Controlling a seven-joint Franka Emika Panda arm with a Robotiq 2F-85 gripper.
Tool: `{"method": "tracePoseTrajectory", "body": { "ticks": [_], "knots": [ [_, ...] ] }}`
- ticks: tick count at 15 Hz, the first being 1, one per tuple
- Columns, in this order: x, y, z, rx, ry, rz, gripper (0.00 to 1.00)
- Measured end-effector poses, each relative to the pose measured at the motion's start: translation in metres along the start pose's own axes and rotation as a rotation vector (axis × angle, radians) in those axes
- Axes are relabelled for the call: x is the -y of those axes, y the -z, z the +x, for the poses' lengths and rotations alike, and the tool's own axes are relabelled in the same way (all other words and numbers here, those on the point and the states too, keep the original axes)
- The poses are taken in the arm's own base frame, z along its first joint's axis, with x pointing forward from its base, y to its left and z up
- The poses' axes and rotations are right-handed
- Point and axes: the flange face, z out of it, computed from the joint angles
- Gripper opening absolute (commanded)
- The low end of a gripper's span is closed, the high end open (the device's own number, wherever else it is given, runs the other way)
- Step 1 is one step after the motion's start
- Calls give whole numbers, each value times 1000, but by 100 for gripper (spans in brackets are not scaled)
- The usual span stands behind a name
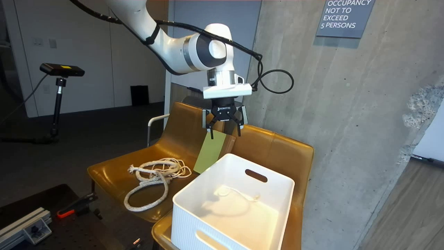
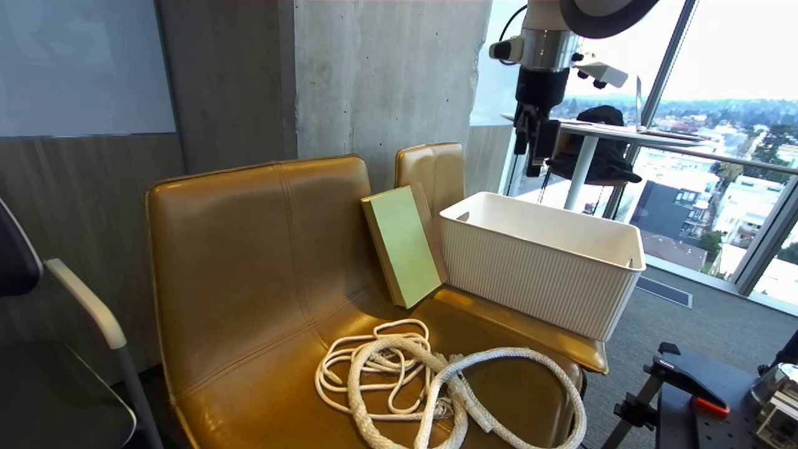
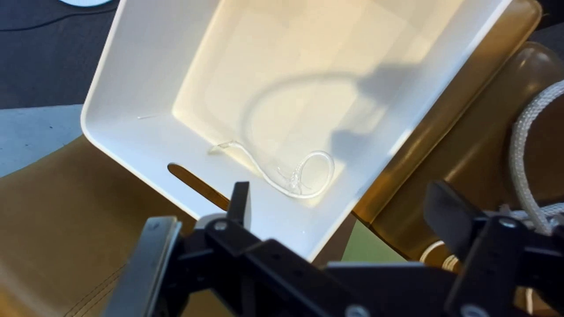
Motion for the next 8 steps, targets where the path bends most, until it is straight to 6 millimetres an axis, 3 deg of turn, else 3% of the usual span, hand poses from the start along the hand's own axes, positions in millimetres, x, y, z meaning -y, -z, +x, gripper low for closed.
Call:
{"method": "tracePoseTrajectory", "body": {
  "ticks": [4,8],
  "knots": [
    [-3,-22,10,-2,-87,-71,100],
    [6,-26,21,-7,-223,-84,100]
  ]
}}
